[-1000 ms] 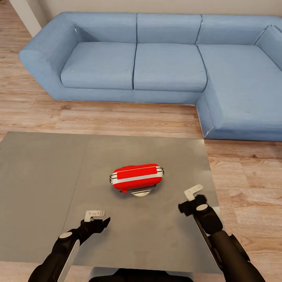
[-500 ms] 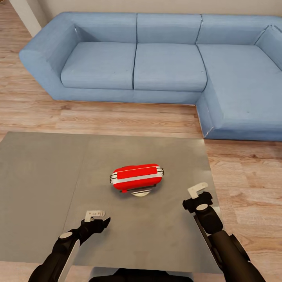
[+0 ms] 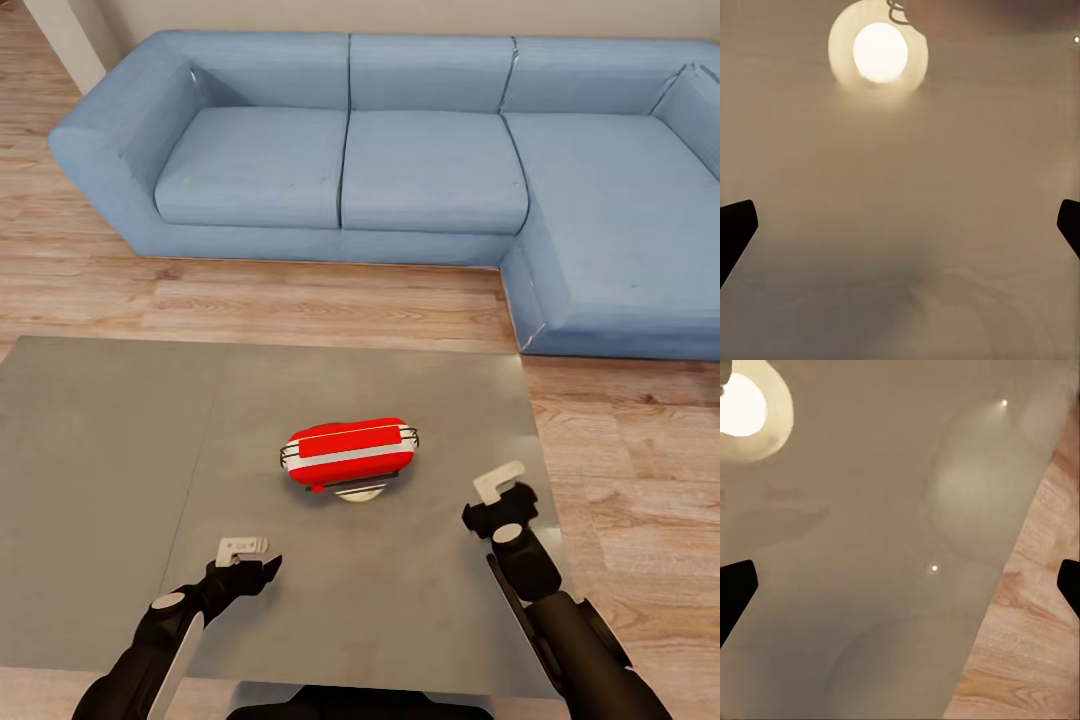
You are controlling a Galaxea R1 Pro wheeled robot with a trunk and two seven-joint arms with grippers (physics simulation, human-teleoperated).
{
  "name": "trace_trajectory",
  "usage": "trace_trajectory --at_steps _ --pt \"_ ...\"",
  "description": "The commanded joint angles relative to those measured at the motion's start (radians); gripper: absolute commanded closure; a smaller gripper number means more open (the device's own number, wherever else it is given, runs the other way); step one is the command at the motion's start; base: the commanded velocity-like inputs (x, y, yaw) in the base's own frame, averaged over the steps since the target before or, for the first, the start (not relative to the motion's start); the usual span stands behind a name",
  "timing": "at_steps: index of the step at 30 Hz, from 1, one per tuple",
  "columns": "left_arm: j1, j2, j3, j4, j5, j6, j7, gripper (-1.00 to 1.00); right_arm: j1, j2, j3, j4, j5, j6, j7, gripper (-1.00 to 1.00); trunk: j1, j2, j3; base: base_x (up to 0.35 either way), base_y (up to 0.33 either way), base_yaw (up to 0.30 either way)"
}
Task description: Turn on the radio receiver that's on the table in the living room.
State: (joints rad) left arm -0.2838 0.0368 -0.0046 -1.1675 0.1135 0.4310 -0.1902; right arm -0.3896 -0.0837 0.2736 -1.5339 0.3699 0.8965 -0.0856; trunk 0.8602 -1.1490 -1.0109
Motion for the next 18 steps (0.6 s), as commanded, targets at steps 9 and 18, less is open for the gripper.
trace_trajectory --at_steps 9,18 --pt "0.0 -0.001 0.0 0.0 0.0 0.0 0.0 -1.0 0.0 -0.001 -0.004 -0.004 0.0 -0.017 -0.02 -1.0 0.0 0.0 0.0 0.0 0.0 0.0" --pt "0.0 -0.002 0.0 0.0 -0.002 0.0 0.001 -1.0 -0.033 -0.015 -0.005 0.007 -0.004 -0.006 0.034 -1.0 0.0 0.0 0.0 0.0 0.0 0.0"
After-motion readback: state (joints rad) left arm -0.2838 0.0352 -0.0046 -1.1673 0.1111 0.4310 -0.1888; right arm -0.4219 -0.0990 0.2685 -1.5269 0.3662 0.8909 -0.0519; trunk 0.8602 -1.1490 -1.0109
